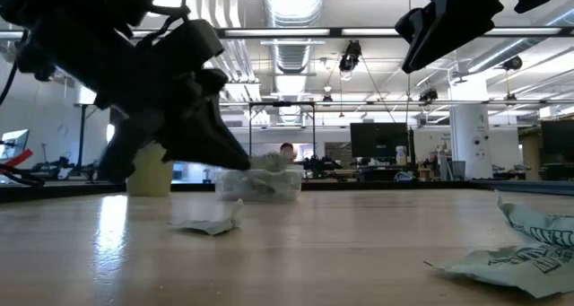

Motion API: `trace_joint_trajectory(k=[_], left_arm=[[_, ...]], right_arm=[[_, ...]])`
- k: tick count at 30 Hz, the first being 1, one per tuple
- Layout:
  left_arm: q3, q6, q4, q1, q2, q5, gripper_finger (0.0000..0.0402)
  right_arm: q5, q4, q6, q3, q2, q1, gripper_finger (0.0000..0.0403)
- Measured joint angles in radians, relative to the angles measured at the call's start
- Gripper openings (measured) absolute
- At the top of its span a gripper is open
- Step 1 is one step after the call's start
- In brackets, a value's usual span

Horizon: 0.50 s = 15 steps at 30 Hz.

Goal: Pick and place Stevia / Truvia into bins
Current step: Put the stevia packet into the transparent container

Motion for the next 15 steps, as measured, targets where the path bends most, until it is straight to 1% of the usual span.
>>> trace_joint_trajectory(k=[4,7,8,11,13,15], left_arm=[[0.0,0.006,-0.102,0.006,-0.075,-0.196,0.0],[0.0,0.03,-0.17,0.023,-0.137,-0.288,0.0],[0.0,0.035,-0.185,0.034,-0.155,-0.303,0.0],[0.0,0.053,-0.23,0.081,-0.216,-0.303,0.0],[0.0,0.058,-0.239,0.123,-0.24,-0.303,0.0],[-0.002,0.063,-0.284,0.171,-0.268,-0.299,0.0]], right_arm=[[0.002,0.018,-0.016,-0.006,0.0,0.0,0.0068],[0.001,0.038,-0.026,-0.011,0.0,0.0,0.0068],[0.001,0.042,-0.026,-0.011,0.0,0.0,0.0068],[0.001,0.044,-0.026,-0.011,0.0,0.0,0.0068],[0.001,0.045,-0.026,-0.011,0.0,0.0,0.0068],[0.001,0.044,-0.026,-0.013,0.0,0.0,0.0068]])
